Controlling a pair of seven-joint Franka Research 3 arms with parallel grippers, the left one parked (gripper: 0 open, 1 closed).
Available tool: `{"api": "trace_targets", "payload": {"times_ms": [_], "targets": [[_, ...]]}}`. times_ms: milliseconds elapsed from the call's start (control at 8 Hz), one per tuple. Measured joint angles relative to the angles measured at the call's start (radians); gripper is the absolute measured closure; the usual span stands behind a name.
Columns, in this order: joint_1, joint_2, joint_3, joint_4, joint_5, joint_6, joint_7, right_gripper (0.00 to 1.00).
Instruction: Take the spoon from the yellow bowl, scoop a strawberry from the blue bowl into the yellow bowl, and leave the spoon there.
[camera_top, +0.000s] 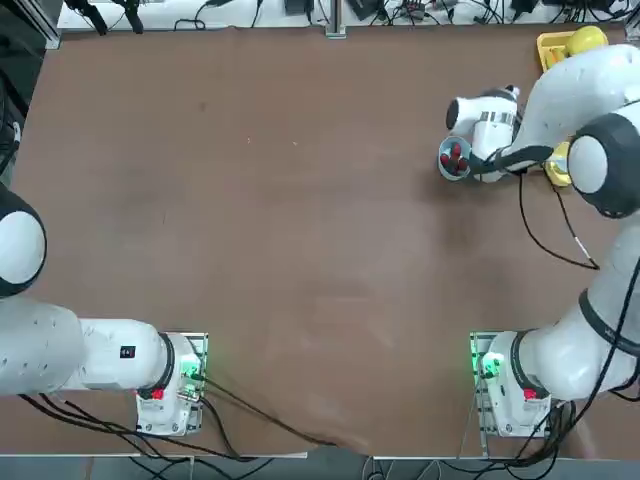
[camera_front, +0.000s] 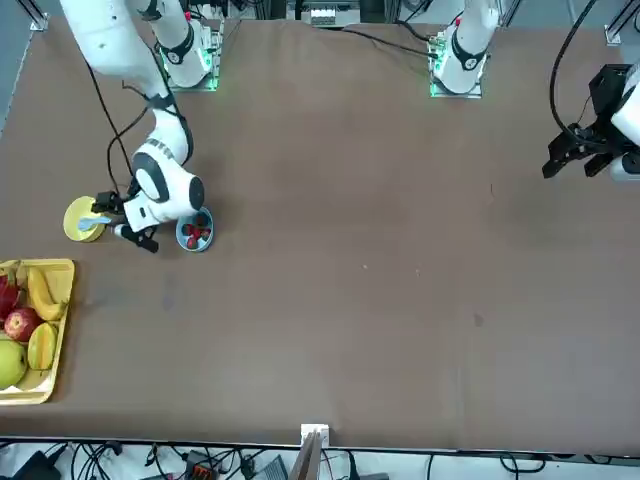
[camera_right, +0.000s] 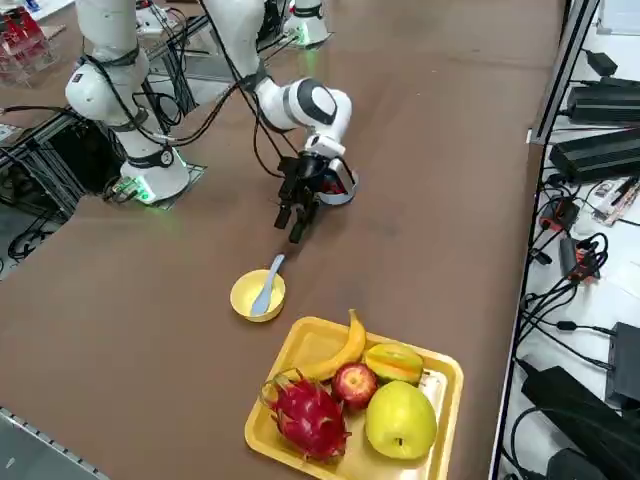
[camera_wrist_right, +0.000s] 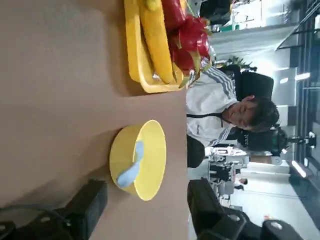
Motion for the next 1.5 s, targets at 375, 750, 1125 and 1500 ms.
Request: {"api": "trace_targets", "payload": {"times_ms": [375, 750, 1125, 1500], "targets": [[-0.015, 0.052, -0.001, 0.000, -0.043, 0.000, 0.010, 0.03], [-0.030, 0.082, -0.001, 0.000, -0.070, 0.000, 0.011, 0.04], [-0.049, 0.090, -0.008, 0.000, -0.086, 0.000, 0.012, 0.07], [-0.057, 0.093, -0.009, 0.000, -0.087, 0.000, 0.012, 0.11]]}}
